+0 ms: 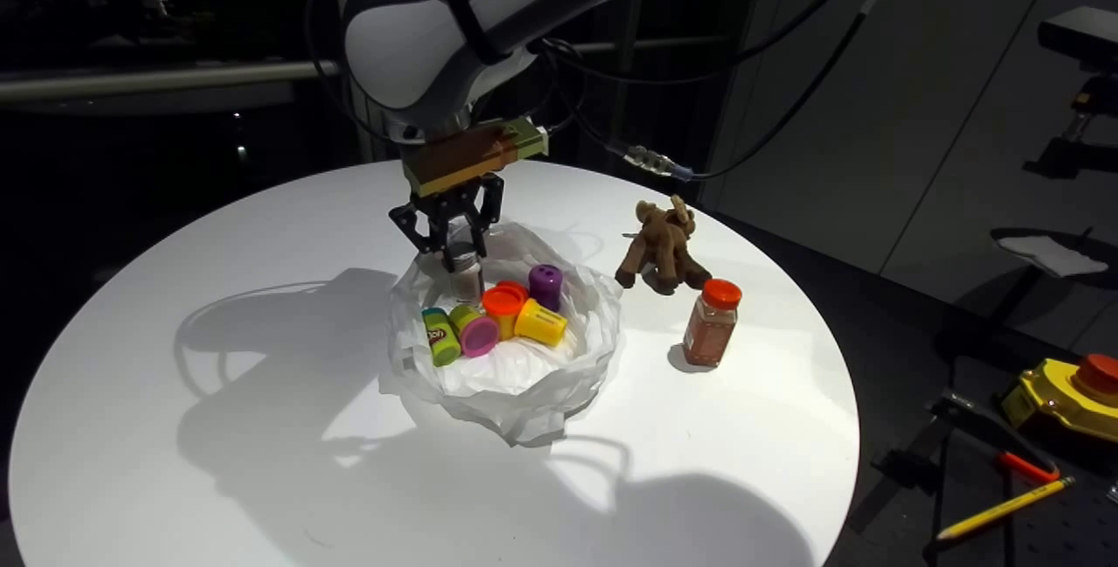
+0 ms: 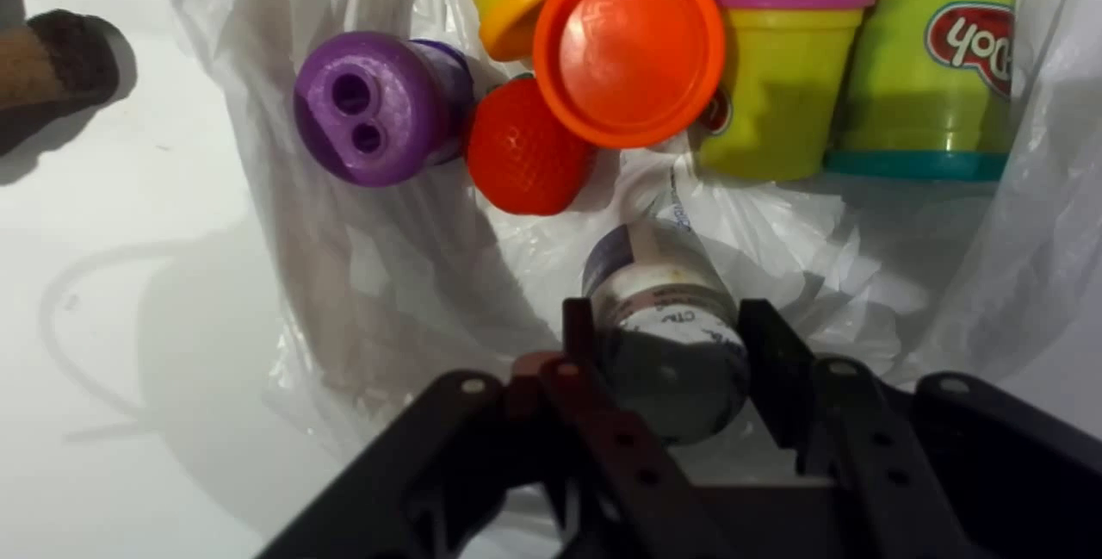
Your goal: Remove the objects from the plastic and put them on the table.
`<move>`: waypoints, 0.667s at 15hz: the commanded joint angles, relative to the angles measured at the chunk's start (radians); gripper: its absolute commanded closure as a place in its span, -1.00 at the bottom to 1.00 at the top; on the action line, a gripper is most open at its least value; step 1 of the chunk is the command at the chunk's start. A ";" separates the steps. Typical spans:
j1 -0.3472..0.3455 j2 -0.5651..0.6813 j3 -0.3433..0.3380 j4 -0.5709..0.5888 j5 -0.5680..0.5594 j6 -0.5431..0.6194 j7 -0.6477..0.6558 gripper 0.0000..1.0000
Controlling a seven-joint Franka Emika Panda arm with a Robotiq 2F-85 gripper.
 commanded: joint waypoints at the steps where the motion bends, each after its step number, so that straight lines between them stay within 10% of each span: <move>1: 0.007 -0.090 0.007 -0.064 0.007 -0.003 0.010 0.60; 10: 0.021 -0.448 -0.029 -0.435 0.004 0.105 0.117 0.60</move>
